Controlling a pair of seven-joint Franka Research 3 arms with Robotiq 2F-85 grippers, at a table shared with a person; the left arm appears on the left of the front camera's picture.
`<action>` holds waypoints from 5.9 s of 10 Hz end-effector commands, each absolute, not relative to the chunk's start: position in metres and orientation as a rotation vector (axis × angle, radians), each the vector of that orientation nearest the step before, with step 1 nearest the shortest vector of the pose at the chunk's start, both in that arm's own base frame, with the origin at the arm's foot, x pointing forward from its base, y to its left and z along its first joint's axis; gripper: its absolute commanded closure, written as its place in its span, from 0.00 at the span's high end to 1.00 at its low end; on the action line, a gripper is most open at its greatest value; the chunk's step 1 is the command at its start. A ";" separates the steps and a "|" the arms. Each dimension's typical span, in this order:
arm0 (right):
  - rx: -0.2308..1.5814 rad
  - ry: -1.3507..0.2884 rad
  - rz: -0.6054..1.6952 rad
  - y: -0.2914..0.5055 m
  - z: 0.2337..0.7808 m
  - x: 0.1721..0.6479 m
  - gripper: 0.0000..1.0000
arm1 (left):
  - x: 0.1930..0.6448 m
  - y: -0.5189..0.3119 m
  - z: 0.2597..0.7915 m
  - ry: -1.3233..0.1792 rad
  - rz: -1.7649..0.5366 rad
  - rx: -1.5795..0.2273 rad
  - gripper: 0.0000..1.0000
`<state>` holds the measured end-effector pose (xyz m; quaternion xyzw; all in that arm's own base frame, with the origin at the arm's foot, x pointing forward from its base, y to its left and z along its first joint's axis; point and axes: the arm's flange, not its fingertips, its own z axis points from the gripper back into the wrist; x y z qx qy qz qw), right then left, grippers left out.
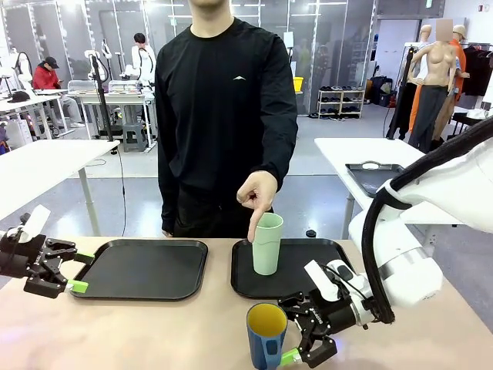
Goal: Sort and store the cups by type.
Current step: Pick up the Handle plastic cup and place it into the empty Flat Tray.
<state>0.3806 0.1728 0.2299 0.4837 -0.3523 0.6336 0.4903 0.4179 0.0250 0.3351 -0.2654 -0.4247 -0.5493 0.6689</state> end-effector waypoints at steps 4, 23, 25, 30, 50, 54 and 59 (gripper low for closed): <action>1.175 -0.926 1.541 0.193 0.207 0.377 1.00 | 0.418 0.025 0.333 -0.963 -1.251 -0.598 1.00; 1.037 -1.051 1.402 0.273 0.244 0.371 0.61 | 0.418 0.025 0.333 -0.963 -1.251 -0.598 1.00; 1.020 -1.083 1.391 0.307 0.254 0.373 0.61 | 0.418 0.025 0.333 -0.963 -1.251 -0.598 1.00; 1.062 -1.166 1.363 0.385 0.286 0.410 0.61 | 0.418 0.025 0.333 -0.963 -1.251 -0.598 1.00; 1.030 -1.324 1.194 0.491 0.259 0.517 0.74 | 0.418 0.025 0.333 -0.963 -1.251 -0.598 1.00; 0.985 -1.349 1.136 0.500 0.239 0.544 0.74 | 0.418 0.025 0.333 -0.963 -1.251 -0.598 1.00; 0.960 -1.331 1.091 0.498 0.219 0.554 0.74 | 0.418 0.025 0.333 -0.963 -1.251 -0.598 1.00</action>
